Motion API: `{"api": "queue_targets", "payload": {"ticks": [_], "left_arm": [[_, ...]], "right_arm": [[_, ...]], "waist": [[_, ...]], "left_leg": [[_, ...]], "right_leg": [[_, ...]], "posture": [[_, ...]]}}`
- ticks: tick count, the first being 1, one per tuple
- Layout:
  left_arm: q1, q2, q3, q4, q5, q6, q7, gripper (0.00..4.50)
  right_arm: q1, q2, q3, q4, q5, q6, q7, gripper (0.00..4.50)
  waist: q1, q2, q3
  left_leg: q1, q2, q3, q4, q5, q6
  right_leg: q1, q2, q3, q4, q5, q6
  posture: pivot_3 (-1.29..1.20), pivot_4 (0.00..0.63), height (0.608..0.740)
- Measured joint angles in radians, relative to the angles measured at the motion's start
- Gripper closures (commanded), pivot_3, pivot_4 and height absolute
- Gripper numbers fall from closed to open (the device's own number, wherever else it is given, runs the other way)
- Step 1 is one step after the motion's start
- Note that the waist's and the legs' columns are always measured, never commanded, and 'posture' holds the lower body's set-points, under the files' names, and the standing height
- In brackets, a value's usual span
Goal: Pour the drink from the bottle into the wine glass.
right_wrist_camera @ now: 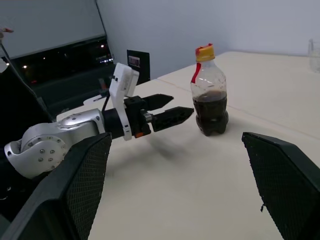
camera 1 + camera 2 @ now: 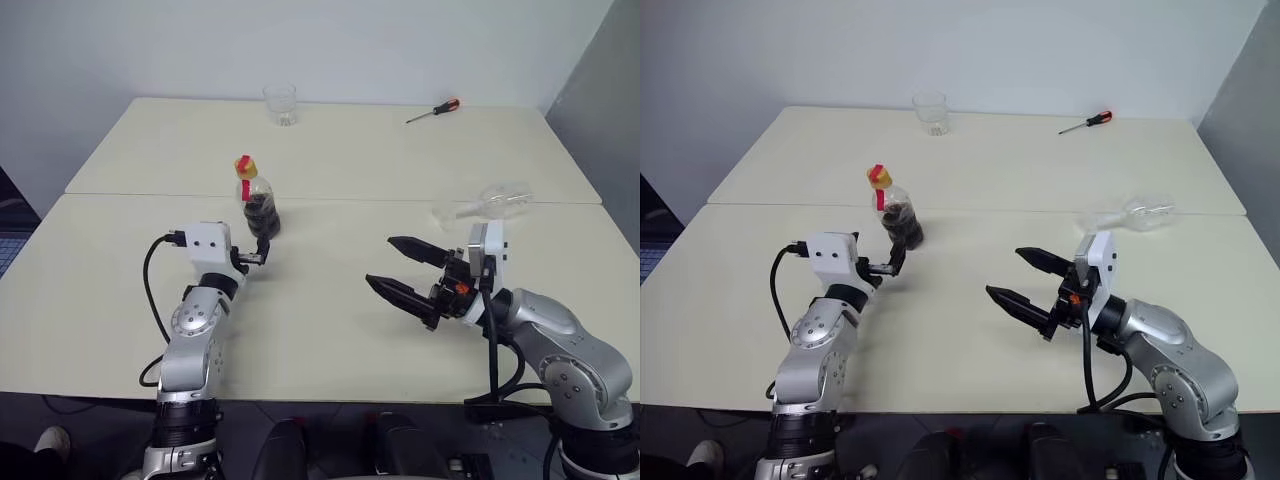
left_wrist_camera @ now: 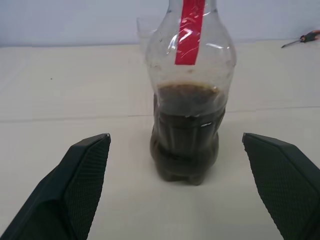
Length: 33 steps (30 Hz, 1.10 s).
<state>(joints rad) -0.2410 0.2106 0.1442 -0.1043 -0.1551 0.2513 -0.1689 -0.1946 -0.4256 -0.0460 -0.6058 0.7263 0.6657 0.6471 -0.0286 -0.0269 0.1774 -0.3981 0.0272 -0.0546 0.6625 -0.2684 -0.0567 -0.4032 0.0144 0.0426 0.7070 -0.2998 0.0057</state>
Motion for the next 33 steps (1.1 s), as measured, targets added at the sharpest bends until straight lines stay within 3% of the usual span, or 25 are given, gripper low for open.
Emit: {"api": "queue_targets", "payload": {"ticks": [33], "left_arm": [[-0.294,0.07,-0.002,0.461,0.023,-0.204,-0.06,0.0]], "right_arm": [[-0.103,0.017,0.03,0.042,0.0,0.006,-0.125,0.04]], "waist": [[0.0,0.0,0.0]], "left_leg": [[0.0,0.0,0.0,0.0,0.0,0.0]], "right_leg": [[0.0,0.0,-0.001,0.0,0.0,0.0]], "posture": [[0.0,0.15,0.74]]}}
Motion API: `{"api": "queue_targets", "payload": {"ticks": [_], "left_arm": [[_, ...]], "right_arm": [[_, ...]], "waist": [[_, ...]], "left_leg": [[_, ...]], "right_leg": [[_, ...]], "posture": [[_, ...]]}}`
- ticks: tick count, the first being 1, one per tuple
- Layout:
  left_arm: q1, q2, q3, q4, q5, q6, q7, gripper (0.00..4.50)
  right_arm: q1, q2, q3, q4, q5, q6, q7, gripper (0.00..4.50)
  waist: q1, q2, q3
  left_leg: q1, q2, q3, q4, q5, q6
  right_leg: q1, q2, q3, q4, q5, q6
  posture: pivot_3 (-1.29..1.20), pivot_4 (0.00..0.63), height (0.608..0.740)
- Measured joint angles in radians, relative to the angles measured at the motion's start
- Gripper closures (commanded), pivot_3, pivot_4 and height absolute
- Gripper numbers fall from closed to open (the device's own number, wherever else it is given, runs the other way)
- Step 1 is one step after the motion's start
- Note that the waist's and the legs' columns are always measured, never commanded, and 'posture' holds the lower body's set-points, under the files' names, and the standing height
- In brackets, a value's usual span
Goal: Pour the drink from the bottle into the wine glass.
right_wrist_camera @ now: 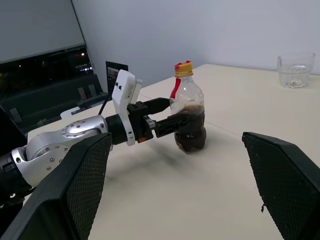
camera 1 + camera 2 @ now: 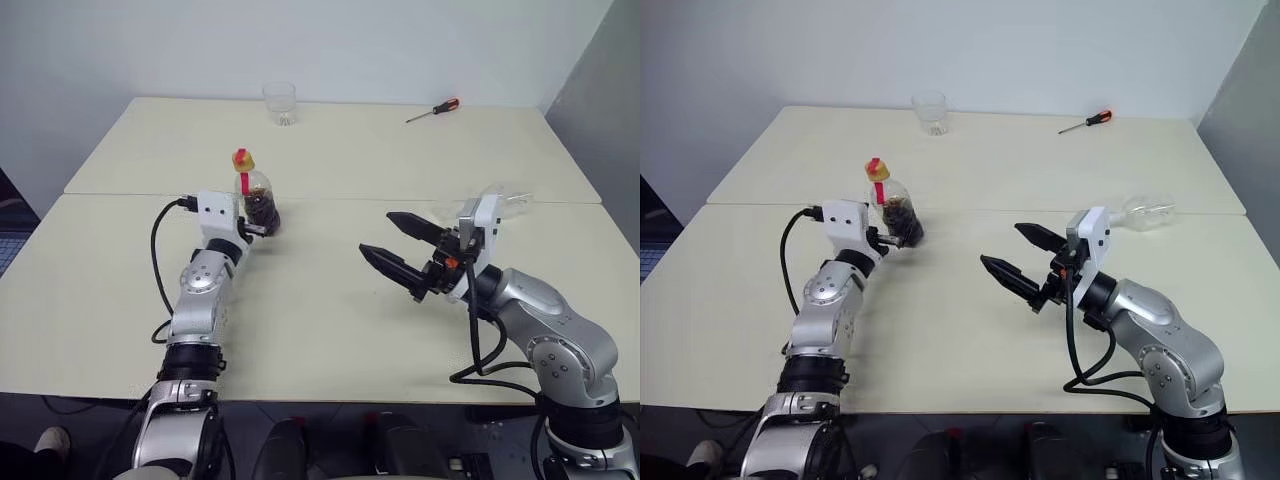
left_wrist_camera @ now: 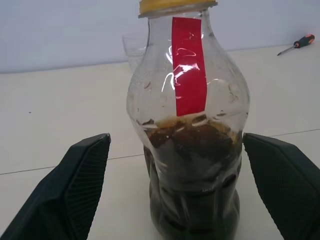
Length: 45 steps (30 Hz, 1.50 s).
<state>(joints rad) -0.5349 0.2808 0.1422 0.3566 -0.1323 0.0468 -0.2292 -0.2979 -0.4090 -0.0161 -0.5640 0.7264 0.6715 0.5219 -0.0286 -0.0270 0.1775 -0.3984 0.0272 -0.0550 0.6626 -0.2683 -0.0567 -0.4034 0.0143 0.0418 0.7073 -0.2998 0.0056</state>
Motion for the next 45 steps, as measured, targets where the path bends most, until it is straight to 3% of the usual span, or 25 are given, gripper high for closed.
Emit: {"api": "queue_targets", "payload": {"ticks": [13,28,40,43,45], "left_arm": [[-0.089,-0.002,-0.009,0.201,0.002,-0.104,-0.027,0.0],[-0.294,-0.011,-0.008,0.559,0.022,-0.272,-0.044,0.0],[-0.307,-0.009,-0.007,0.62,0.023,-0.313,-0.066,0.0],[-0.316,-0.009,-0.005,0.635,0.023,-0.317,-0.068,0.54],[-0.324,-0.009,0.001,0.638,0.022,-0.319,-0.071,1.16]], "right_arm": [[-0.025,-0.001,0.0,0.0,0.001,0.013,-0.001,0.04],[-0.036,0.004,0.008,0.001,0.001,0.013,-0.006,0.04],[-0.036,0.004,0.008,0.001,0.001,0.013,-0.021,0.04],[-0.036,0.004,0.009,0.001,0.0,0.013,-0.021,0.0],[-0.036,0.004,0.009,0.001,0.0,0.013,-0.021,0.0]], "waist": [[0.0,0.0,0.0],[0.0,0.0,0.0],[0.0,0.0,0.0],[0.0,0.0,0.0],[0.0,0.0,0.0]], "left_leg": [[0.0,0.0,0.0,0.0,0.0,0.0],[-0.001,-0.001,0.001,0.0,0.0,0.0],[-0.001,-0.001,0.001,0.0,0.0,0.0],[-0.001,-0.001,0.001,0.0,0.0,0.0],[-0.001,-0.001,0.001,0.0,0.0,0.0]], "right_leg": [[0.0,0.0,0.0,0.0,0.0,0.0],[0.0,0.0,-0.002,0.0,0.0,0.0],[-0.001,0.0,-0.002,0.0,0.0,0.0],[-0.001,0.0,-0.002,0.0,0.0,0.0],[-0.001,0.0,-0.003,0.0,0.0,0.0]], "posture": [[0.0,0.15,0.74],[0.0,0.15,0.74],[0.0,0.15,0.74],[0.0,0.15,0.74],[0.0,0.15,0.74]]}}
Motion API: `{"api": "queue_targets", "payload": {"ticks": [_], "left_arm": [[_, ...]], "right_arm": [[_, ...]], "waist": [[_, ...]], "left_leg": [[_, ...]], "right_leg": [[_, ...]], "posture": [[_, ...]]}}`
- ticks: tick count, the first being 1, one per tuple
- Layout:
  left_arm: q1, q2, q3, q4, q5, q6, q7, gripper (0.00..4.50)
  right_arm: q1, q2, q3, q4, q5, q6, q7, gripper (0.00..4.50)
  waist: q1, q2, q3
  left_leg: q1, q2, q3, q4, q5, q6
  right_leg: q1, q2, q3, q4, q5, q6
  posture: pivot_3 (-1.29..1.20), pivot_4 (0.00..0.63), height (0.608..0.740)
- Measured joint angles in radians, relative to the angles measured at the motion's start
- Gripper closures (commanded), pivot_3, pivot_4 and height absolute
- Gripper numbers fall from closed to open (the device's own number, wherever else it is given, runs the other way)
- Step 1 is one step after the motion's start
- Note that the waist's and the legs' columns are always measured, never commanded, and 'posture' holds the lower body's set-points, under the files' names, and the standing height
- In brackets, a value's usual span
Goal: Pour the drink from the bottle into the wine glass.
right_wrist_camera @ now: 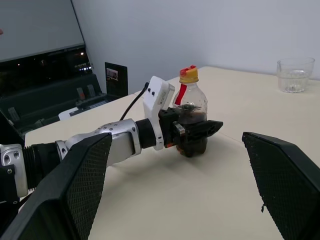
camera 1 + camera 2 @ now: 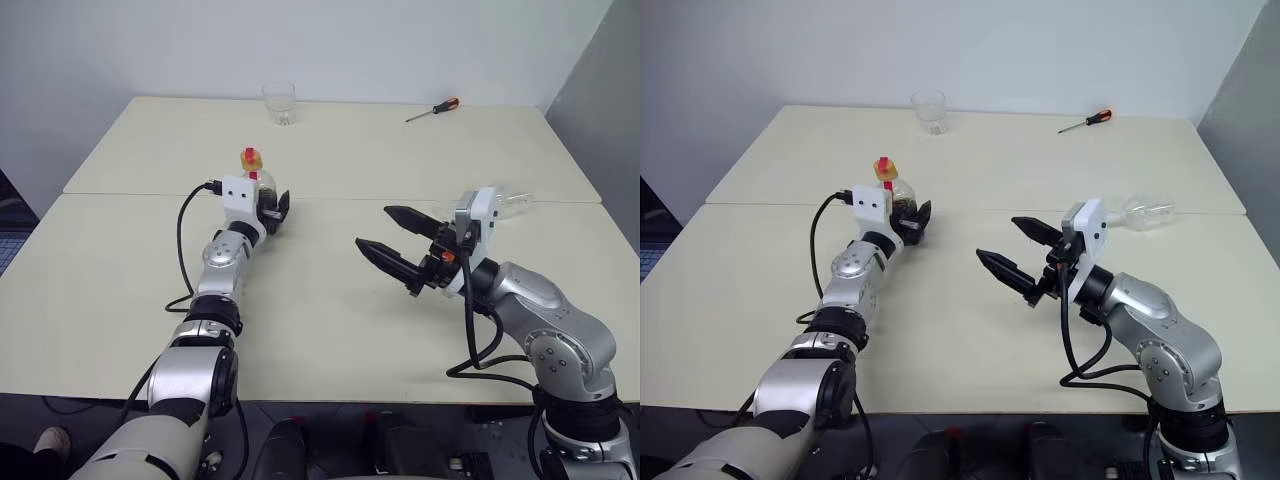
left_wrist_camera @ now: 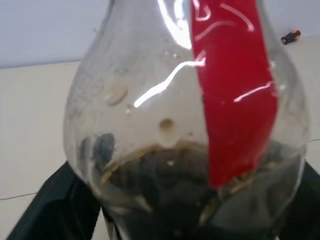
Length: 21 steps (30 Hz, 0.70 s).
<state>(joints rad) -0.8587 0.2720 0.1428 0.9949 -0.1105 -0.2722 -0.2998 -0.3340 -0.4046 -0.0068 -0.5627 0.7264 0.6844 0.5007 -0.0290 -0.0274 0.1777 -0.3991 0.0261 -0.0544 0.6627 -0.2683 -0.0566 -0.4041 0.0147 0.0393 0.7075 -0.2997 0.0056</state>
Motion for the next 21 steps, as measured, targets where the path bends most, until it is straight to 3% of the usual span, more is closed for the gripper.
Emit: {"api": "queue_targets", "payload": {"ticks": [3,6,21], "left_arm": [[-0.001,0.0,0.002,0.006,0.0,-0.003,-0.009,1.93],[-0.001,0.001,0.003,0.009,0.0,-0.005,-0.016,2.34],[-0.005,0.002,0.013,0.027,0.0,-0.021,-0.017,2.51]], "right_arm": [[0.0,0.0,0.0,0.001,0.0,0.0,0.0,0.0],[0.0,0.0,0.0,0.002,0.0,0.0,0.0,0.0],[0.0,-0.001,0.0,0.01,0.0,0.0,0.001,0.0]], "waist": [[0.0,0.0,0.0],[0.0,0.0,0.0],[0.0,0.0,0.0]], "left_leg": [[0.0,0.0,0.0,0.0,0.0,0.0],[0.0,0.0,0.0,0.0,0.0,0.0],[0.0,0.0,0.0,0.0,0.0,0.0]], "right_leg": [[0.0,0.0,0.0,0.0,0.0,0.0],[0.0,0.0,0.0,0.0,0.0,0.0],[0.0,0.0,0.0,0.0,0.0,0.0]], "posture": [[0.0,0.15,0.74],[0.0,0.15,0.74],[0.0,0.15,0.74]]}}
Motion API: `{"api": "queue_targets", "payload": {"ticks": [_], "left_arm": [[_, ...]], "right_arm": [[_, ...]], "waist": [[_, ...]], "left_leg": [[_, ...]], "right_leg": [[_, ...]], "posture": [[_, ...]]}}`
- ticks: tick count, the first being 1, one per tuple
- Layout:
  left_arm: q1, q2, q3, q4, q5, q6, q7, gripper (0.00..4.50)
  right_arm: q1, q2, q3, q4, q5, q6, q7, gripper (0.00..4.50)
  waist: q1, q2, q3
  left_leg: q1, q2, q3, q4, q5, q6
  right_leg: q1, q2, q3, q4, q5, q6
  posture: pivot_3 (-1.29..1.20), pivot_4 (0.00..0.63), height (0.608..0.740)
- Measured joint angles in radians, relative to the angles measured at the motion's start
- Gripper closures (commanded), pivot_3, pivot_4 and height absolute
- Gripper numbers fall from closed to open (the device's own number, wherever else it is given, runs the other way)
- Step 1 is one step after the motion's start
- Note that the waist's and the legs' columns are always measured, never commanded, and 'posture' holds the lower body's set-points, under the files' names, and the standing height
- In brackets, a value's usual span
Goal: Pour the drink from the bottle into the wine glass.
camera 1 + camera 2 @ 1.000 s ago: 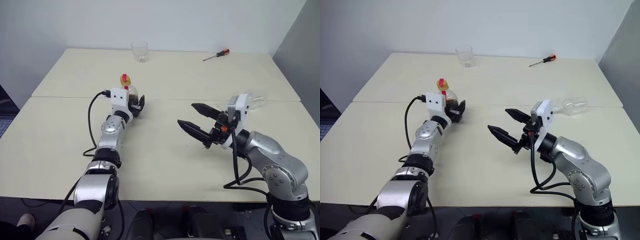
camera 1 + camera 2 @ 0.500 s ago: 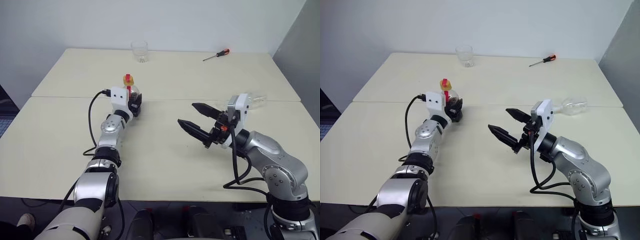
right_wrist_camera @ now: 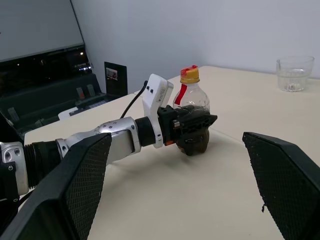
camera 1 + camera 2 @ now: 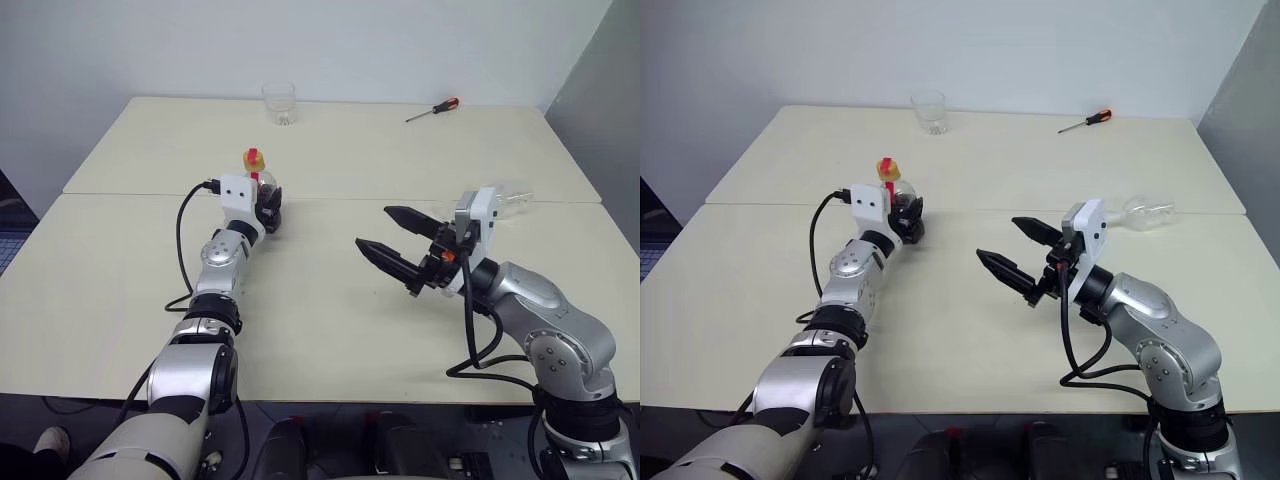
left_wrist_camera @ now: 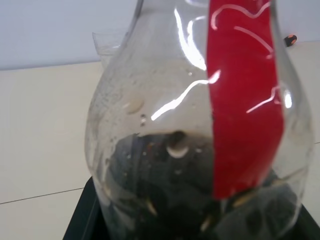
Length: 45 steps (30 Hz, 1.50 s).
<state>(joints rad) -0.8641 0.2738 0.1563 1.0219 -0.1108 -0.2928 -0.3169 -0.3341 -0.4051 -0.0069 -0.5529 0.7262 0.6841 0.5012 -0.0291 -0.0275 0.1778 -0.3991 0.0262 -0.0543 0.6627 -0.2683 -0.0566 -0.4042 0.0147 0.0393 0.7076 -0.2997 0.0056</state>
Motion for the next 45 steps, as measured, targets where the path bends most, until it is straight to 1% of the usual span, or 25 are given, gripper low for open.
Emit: {"api": "queue_targets", "payload": {"ticks": [19,23,25,27,31,37,40,45], "left_arm": [[-0.002,0.0,0.001,0.003,0.001,0.001,0.001,2.53],[0.0,-0.002,-0.007,-0.017,-0.003,0.026,-0.056,2.53],[0.012,-0.004,-0.03,-0.07,-0.009,0.061,-0.136,2.53],[0.054,-0.004,-0.076,-0.187,-0.027,0.128,-0.267,2.53],[0.113,0.01,-0.13,-0.357,-0.047,0.234,-0.404,2.53],[0.213,0.076,-0.199,-0.677,-0.101,0.396,-0.578,2.53],[0.226,0.094,-0.21,-0.741,-0.119,0.449,-0.612,2.53],[0.237,0.118,-0.21,-0.769,-0.126,0.484,-0.647,2.53]], "right_arm": [[0.0,-0.001,0.0,0.004,0.0,0.0,0.0,0.0],[-0.002,-0.007,0.001,0.005,-0.002,0.0,0.0,0.0],[-0.018,-0.015,0.004,0.011,-0.009,0.0,0.003,0.0],[-0.064,-0.027,0.027,0.042,-0.049,-0.011,0.015,0.0],[-0.115,-0.025,0.055,0.112,-0.108,-0.035,0.03,0.0],[-0.243,0.019,0.107,0.229,-0.178,-0.061,0.05,0.0],[-0.274,0.037,0.109,0.27,-0.195,-0.062,0.059,0.0],[-0.324,0.072,0.107,0.329,-0.196,-0.052,0.063,0.0]], "waist": [[0.0,0.0,0.0],[0.0,0.0,0.0],[0.0,0.0,0.0],[-0.001,0.0,0.0],[-0.005,0.0,0.0],[-0.01,0.001,0.0],[-0.004,0.001,0.0],[-0.003,0.001,0.0]], "left_leg": [[0.0,0.0,0.0,0.0,0.0,0.0],[0.0,0.0,0.0,0.0,0.0,0.0],[0.0,0.0,0.0,0.0,0.0,0.0],[0.0,0.0,0.001,0.0,0.0,0.0],[0.0,0.0,0.001,0.0,0.0,0.0],[0.0,0.002,0.0,0.0,0.0,0.0],[0.0,0.002,-0.001,0.001,0.0,0.0],[0.0,0.002,-0.001,0.001,0.0,0.0]], "right_leg": [[0.0,0.0,0.0,0.0,0.0,0.0],[0.0,0.0,0.0,0.0,0.0,0.0],[0.0,0.0,0.0,0.001,0.0,0.0],[0.0,0.0,0.0,0.001,0.0,0.0],[-0.001,0.001,0.001,0.001,0.0,0.0],[-0.002,0.001,0.003,0.003,-0.001,-0.001],[-0.002,0.001,0.003,0.004,-0.001,-0.001],[-0.002,0.001,0.002,0.004,-0.001,-0.001]], "posture": [[0.0,0.15,0.74],[0.0,0.15,0.74],[0.0,0.15,0.74],[0.0,0.15,0.74],[0.0,0.15,0.74],[0.0,0.15,0.74],[0.0,0.15,0.74],[0.0,0.15,0.74]]}}
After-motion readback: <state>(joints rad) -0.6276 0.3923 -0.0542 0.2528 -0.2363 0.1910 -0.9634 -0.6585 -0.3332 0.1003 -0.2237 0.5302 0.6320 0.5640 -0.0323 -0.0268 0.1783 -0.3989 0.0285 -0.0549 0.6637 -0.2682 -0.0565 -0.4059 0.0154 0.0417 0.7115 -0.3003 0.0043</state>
